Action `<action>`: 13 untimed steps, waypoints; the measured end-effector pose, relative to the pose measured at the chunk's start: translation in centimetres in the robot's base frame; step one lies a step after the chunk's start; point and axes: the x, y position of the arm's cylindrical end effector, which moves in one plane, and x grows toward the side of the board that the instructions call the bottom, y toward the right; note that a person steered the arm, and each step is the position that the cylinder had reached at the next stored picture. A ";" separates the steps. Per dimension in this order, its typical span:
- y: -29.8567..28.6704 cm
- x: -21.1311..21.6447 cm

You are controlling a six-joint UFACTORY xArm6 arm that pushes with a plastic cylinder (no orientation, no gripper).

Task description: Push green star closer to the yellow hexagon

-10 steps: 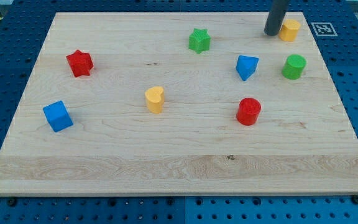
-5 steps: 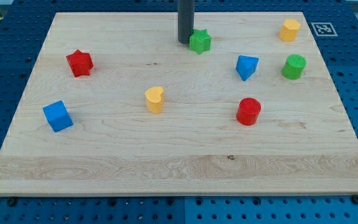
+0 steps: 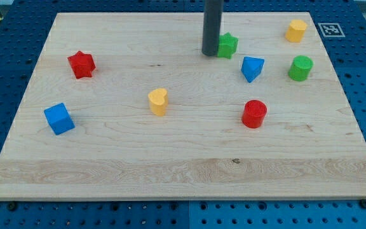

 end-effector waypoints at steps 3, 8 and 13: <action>2.4 1.3; 2.1 0.3; 11.1 -3.7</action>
